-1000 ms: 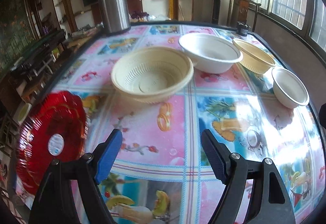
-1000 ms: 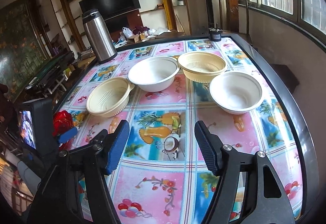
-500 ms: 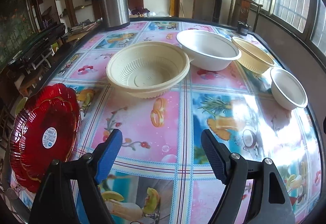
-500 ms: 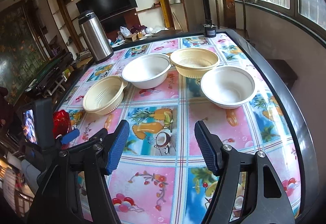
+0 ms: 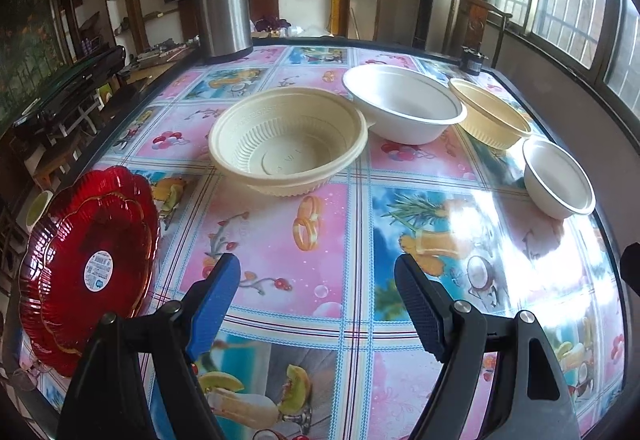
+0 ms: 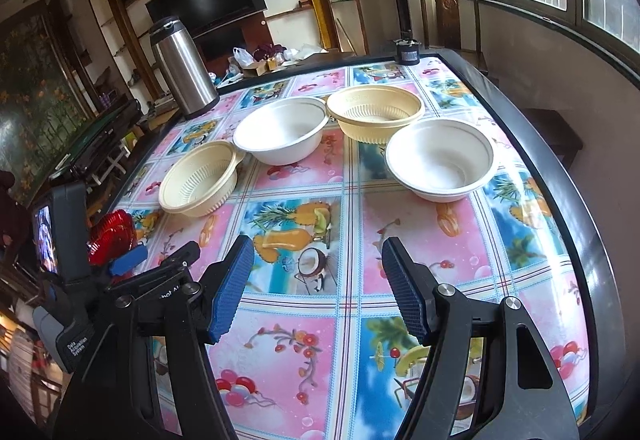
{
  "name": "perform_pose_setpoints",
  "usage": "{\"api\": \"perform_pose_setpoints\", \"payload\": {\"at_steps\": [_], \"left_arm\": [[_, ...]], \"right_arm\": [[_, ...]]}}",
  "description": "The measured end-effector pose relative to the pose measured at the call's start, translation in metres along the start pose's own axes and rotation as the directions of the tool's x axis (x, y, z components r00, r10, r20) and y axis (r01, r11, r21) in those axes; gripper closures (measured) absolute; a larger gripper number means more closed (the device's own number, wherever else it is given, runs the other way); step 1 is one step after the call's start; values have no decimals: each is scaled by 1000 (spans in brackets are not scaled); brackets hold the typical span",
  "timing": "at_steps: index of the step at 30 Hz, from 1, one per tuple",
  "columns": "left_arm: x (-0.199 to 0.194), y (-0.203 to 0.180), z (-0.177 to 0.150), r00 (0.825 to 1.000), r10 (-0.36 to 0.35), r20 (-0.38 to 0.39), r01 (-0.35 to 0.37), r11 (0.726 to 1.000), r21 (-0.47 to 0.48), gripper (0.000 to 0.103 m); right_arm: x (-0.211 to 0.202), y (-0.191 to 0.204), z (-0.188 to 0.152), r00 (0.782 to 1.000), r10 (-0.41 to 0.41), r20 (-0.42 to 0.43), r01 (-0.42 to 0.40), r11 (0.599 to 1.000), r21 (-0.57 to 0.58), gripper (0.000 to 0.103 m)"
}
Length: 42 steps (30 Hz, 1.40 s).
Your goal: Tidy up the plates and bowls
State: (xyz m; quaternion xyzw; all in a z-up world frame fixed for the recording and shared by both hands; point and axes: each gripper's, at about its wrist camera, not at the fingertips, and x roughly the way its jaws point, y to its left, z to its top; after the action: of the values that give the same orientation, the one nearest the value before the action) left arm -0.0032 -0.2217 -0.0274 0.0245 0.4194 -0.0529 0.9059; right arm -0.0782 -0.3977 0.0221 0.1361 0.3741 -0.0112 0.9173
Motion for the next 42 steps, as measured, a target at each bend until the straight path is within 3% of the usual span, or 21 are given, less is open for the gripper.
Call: {"api": "perform_pose_setpoints", "payload": {"at_steps": [9, 19, 32, 42], "left_arm": [[-4, 2, 3, 999, -24, 22, 24, 1000, -6, 23], [7, 9, 16, 999, -24, -22, 24, 1000, 3, 23], [23, 25, 65, 997, -33, -63, 36, 998, 49, 23], [50, 66, 97, 995, 6, -101, -8, 1000, -11, 23]], "right_arm": [[8, -5, -3, 999, -36, -30, 36, 999, 21, 36], [28, -5, 2, 998, -24, -54, 25, 999, 28, 36], [82, 17, 32, 990, 74, -118, -67, 996, 56, 36], [146, 62, 61, 970, 163, -180, -153, 986, 67, 36]]}}
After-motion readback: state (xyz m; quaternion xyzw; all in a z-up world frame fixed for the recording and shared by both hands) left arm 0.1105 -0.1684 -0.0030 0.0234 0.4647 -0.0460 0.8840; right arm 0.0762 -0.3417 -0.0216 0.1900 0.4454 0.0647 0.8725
